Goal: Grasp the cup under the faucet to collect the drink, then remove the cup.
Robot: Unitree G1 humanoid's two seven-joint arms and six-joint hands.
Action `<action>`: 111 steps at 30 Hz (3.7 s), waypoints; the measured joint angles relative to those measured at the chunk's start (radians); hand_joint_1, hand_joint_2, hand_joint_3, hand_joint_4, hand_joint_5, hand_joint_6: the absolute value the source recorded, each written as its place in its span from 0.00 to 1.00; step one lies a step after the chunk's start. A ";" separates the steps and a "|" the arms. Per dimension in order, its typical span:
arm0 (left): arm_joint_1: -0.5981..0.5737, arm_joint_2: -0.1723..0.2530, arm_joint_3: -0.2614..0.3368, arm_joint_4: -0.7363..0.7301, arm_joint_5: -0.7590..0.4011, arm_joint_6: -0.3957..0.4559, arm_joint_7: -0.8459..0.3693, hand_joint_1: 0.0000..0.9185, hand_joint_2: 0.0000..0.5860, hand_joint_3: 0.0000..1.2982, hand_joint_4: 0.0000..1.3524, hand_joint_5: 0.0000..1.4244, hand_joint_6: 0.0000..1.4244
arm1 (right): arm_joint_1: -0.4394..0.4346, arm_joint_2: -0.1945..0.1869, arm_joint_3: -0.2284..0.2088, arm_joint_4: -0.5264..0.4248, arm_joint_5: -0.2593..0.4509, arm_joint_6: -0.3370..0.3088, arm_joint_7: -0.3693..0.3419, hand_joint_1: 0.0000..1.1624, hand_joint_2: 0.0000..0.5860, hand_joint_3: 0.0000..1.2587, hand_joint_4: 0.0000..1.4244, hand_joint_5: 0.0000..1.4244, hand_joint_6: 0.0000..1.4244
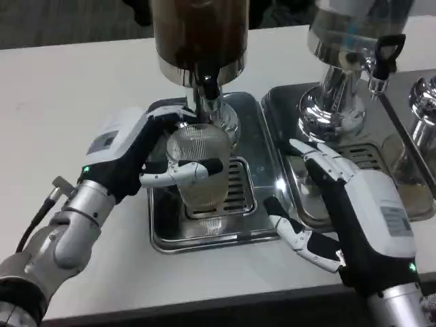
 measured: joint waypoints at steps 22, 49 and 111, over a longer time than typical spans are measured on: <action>0.084 0.049 0.046 -0.115 0.003 -0.077 0.066 0.13 0.02 0.19 0.00 0.06 0.05 | -0.005 -0.002 0.004 0.004 0.013 0.000 0.001 0.48 0.65 0.20 0.19 0.13 0.15; 0.312 0.148 0.360 -0.399 -0.667 -0.191 -0.445 0.00 0.14 0.39 0.37 0.39 0.34 | -0.020 -0.006 0.006 0.016 0.034 -0.011 0.009 0.48 0.65 0.20 0.19 0.13 0.15; -0.011 0.028 0.445 -0.485 -0.868 0.393 -1.415 0.00 0.21 0.02 0.00 0.00 0.00 | -0.091 0.012 0.000 0.165 0.077 -0.071 -0.051 0.45 0.68 0.20 0.19 0.13 0.15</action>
